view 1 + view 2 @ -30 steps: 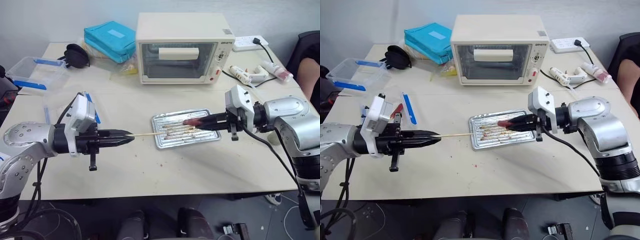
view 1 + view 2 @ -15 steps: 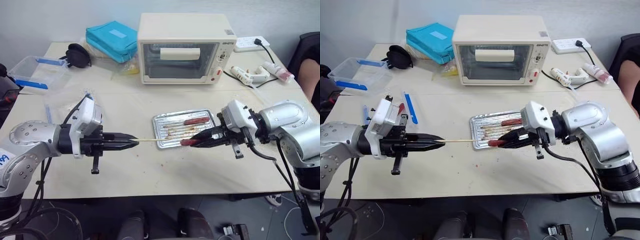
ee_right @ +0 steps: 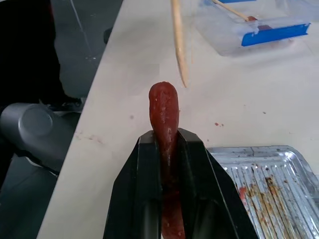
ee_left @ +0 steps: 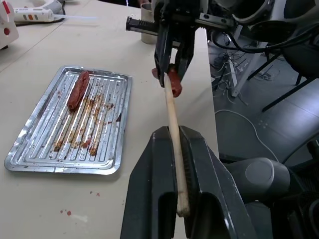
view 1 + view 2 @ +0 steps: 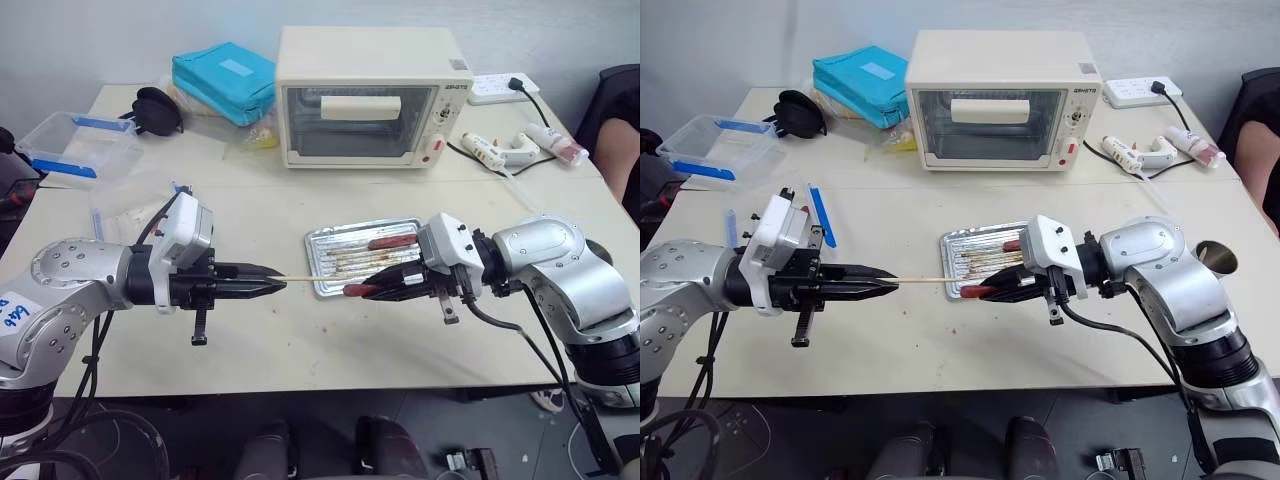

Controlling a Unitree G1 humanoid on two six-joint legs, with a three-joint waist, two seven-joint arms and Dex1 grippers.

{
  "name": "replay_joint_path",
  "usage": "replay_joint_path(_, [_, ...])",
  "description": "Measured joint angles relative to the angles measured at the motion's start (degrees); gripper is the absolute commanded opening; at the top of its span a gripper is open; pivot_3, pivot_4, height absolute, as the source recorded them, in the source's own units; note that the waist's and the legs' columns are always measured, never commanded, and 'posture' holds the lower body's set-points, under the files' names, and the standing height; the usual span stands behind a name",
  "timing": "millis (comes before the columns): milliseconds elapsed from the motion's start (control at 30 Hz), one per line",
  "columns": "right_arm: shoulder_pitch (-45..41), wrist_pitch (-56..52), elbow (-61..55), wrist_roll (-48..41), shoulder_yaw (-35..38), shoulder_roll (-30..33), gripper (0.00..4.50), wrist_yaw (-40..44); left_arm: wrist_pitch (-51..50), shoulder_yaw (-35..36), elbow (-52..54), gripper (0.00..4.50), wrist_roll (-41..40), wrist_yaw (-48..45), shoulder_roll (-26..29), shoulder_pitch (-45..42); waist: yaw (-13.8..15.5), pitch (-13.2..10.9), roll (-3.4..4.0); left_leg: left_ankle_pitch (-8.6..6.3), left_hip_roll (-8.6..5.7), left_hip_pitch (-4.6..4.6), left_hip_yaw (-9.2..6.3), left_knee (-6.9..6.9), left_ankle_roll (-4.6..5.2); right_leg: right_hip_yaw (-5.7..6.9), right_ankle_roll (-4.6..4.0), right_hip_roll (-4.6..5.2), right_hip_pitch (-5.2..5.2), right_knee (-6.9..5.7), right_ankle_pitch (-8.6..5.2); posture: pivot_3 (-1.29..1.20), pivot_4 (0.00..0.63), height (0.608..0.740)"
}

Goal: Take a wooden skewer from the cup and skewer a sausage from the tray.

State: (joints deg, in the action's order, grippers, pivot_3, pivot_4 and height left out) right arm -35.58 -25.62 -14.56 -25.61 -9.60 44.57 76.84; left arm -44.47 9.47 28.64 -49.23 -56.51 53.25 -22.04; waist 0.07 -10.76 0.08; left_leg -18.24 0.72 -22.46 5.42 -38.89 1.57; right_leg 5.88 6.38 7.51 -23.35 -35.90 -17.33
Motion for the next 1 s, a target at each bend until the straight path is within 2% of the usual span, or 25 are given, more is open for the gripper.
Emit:
replay_joint_path(467, [-1.25,0.92,3.38,0.39,0.78,0.30,0.21,1.62,0.00,1.59,0.07,0.00,0.07,-0.55,1.59,1.99,-0.07,0.00,0.00,-0.01,0.01,0.00,0.00,-0.01,0.00,0.00,0.00,0.00,0.00,-0.01,0.00,0.00,0.150,0.740])
replay_joint_path(1000, [-2.90,-0.76,1.24,-0.21,0.79,-0.86,0.21,-0.26,0.76,-1.56,-0.06,0.00,0.98,0.53,-0.96,-0.98,-0.09,0.00,0.00,-0.01,0.00,0.00,0.00,-0.03,0.00,0.00,0.00,-0.01,0.00,-0.03,0.00,0.00,0.150,0.740])
